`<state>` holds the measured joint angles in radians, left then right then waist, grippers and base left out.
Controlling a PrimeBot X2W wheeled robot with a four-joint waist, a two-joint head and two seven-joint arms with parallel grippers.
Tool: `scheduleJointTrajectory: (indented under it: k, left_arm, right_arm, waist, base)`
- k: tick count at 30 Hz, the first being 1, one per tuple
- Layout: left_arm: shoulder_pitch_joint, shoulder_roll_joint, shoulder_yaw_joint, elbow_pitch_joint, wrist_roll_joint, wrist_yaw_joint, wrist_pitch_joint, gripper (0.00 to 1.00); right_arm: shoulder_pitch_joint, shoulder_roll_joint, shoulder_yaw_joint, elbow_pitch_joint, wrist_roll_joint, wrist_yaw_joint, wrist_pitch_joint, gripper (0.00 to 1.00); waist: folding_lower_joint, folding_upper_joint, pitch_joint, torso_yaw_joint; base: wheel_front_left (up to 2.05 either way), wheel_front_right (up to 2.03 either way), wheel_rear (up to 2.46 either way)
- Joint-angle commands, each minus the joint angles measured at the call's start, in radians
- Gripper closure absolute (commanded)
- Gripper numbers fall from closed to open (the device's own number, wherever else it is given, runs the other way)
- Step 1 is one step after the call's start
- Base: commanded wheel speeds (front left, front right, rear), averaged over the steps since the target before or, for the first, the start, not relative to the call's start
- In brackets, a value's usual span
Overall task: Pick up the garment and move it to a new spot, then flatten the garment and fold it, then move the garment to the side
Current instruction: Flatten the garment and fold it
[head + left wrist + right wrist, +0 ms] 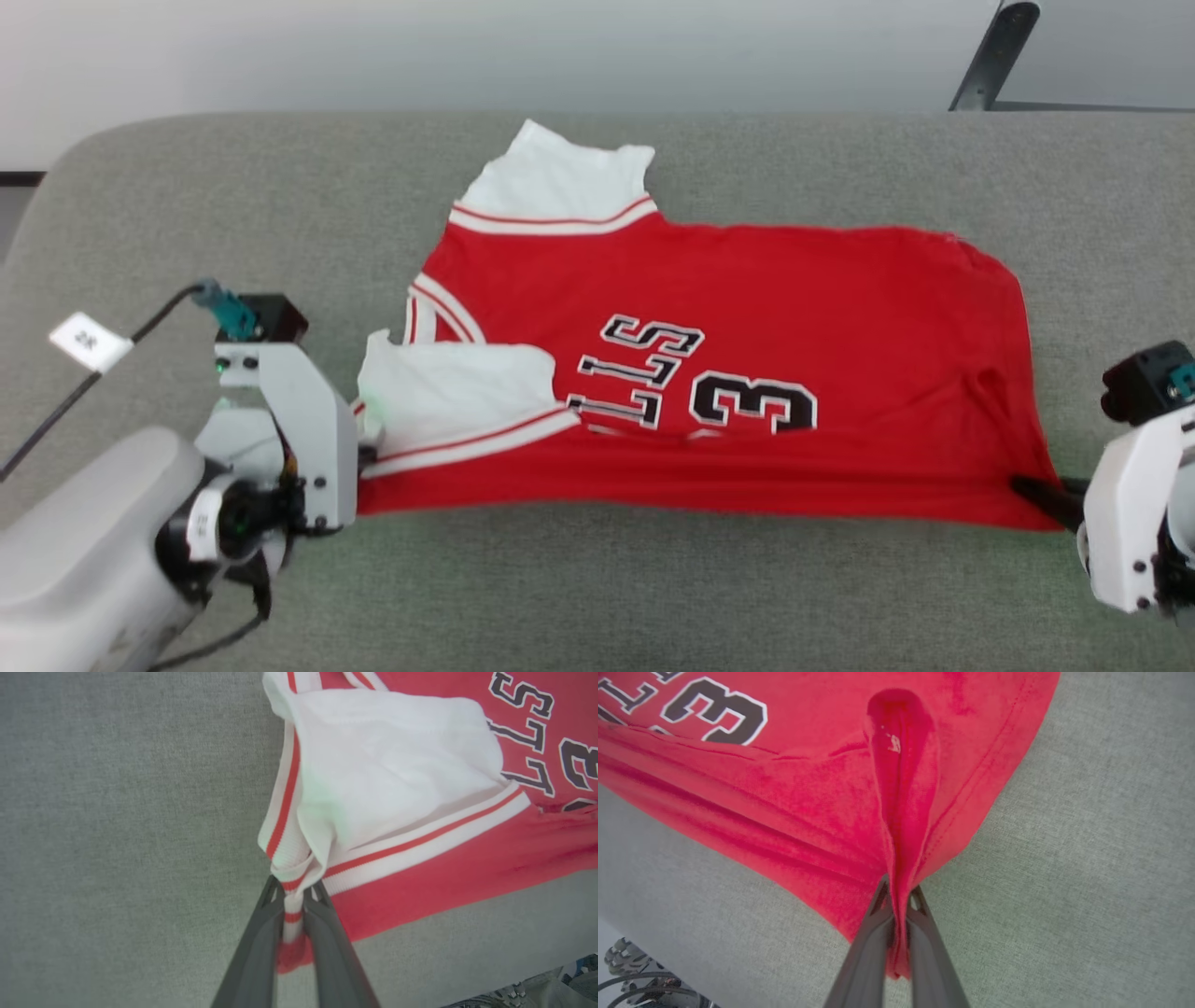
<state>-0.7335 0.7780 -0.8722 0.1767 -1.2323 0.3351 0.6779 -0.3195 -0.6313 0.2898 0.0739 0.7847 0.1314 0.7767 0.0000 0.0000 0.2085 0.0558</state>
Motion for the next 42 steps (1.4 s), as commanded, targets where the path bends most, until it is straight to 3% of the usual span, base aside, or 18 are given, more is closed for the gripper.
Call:
scheduleJointTrajectory:
  k: [1,6,10,17,18,19,20,22,23,29,33,37,42]
  left_arm:
    - [0.024,0.029,0.002,-0.02,-0.002,0.025,0.008,1.0]
    - [0.074,0.076,0.002,-0.128,-0.015,0.087,0.028,1.0]
    - [0.106,0.088,-0.009,-0.179,-0.022,0.122,0.041,0.93]
    - [0.129,0.045,-0.032,-0.149,-0.036,0.12,0.049,0.78]
    - [0.126,0.038,-0.032,-0.14,-0.037,0.119,0.048,0.73]
    - [0.121,0.033,-0.032,-0.134,-0.038,0.119,0.049,0.58]
    - [0.113,0.03,-0.03,-0.129,-0.034,0.119,0.048,0.36]
    - [0.098,0.027,-0.023,-0.125,-0.031,0.121,0.045,0.03]
    - [0.093,0.029,-0.02,-0.124,-0.027,0.123,0.045,0.0]
    - [0.066,0.058,-0.012,-0.148,-0.021,0.141,0.066,0.0]
    - [0.022,0.078,0.008,-0.181,0.01,0.122,0.045,0.0]
    - [-0.043,0.071,0.036,-0.173,0.052,0.084,-0.016,0.0]
    - [-0.134,0.043,0.058,-0.116,0.102,-0.004,-0.088,0.0]
  right_arm:
    - [0.027,-0.02,-0.017,-0.011,0.002,-0.001,0.014,1.0]
    - [0.085,-0.028,-0.055,-0.058,0.008,-0.001,0.057,1.0]
    - [0.116,-0.014,-0.082,-0.079,-0.013,-0.001,0.073,1.0]
    - [0.116,0.027,-0.066,-0.063,-0.052,-0.001,0.067,1.0]
    - [0.111,0.03,-0.063,-0.061,-0.054,-0.001,0.063,0.59]
    - [0.106,0.03,-0.059,-0.059,-0.057,-0.001,0.059,0.37]
    - [0.103,0.028,-0.054,-0.06,-0.06,-0.001,0.056,0.02]
    - [0.103,0.022,-0.053,-0.062,-0.056,-0.001,0.048,0.0]
    - [0.105,0.02,-0.051,-0.064,-0.053,-0.001,0.045,0.0]
    - [0.121,0.004,-0.067,-0.095,-0.043,-0.001,0.005,0.0]
    - [0.126,-0.004,-0.093,-0.15,-0.063,-0.001,-0.06,0.0]
    - [0.125,-0.001,-0.112,-0.233,-0.11,-0.001,-0.214,0.0]
    - [0.12,0.02,-0.111,-0.29,-0.238,-0.001,-0.494,0.0]
  waist:
    - [0.0,0.0,-0.007,0.005]
    - [0.0,0.0,-0.008,0.007]
    - [0.0,0.0,-0.001,0.004]
    - [0.0,0.0,0.01,-0.008]
    - [0.0,0.0,0.011,-0.01]
    - [0.0,0.0,0.012,-0.012]
    - [0.0,0.0,0.013,-0.013]
    - [0.0,0.0,0.014,-0.015]
    - [0.0,0.0,0.013,-0.017]
    - [0.0,0.0,0.006,-0.029]
    - [0.0,0.0,0.007,-0.04]
    - [0.0,0.0,0.021,-0.06]
    - [0.0,0.0,0.058,-0.105]
  base:
    - [0.0,0.0,0.0]
    - [0.0,0.0,0.0]
    - [0.0,0.0,0.0]
    - [0.0,0.0,0.0]
    - [0.0,0.0,0.0]
    - [0.0,0.0,0.0]
    - [0.0,0.0,0.0]
    - [0.0,0.0,0.0]
    - [0.0,0.0,0.0]
    - [0.0,0.0,0.0]
    - [0.0,0.0,0.0]
    - [0.0,0.0,0.0]
    - [0.0,0.0,0.0]
